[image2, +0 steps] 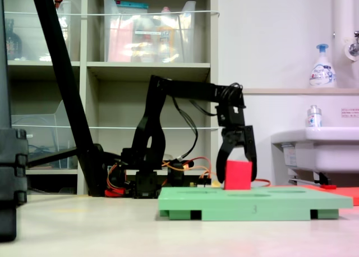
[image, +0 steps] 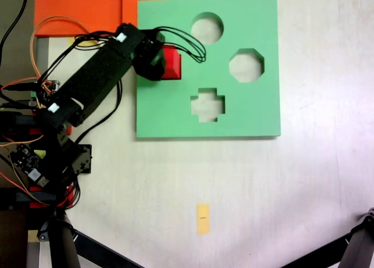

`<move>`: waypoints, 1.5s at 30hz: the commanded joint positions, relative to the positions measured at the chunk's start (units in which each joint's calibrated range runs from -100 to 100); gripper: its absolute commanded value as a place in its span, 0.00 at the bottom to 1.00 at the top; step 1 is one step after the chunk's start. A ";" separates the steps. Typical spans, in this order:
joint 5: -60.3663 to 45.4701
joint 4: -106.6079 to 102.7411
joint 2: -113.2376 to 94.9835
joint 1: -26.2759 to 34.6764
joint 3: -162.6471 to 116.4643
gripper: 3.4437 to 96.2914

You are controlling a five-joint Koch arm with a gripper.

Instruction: Put the square block into the corresponding hole

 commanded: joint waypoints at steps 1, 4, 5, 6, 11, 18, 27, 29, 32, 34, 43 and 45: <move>-0.49 1.61 2.21 -0.10 1.43 0.16; -1.07 1.61 3.05 -0.59 1.53 0.17; -1.22 1.61 3.33 -0.68 1.53 0.17; -1.42 1.61 3.61 -0.83 1.53 0.17; -1.51 1.71 5.00 -0.93 1.53 0.32; -1.42 3.15 5.70 -0.98 1.43 0.65; -1.42 2.67 3.19 -0.73 1.53 0.98; -1.42 2.67 0.67 -0.73 1.43 0.98; -1.42 2.57 -7.01 -0.73 1.53 0.98; -1.42 2.67 -11.76 -0.88 1.53 0.98; -13.43 2.19 -40.95 -8.50 2.93 0.76; -19.73 2.00 -46.39 -10.45 4.72 0.76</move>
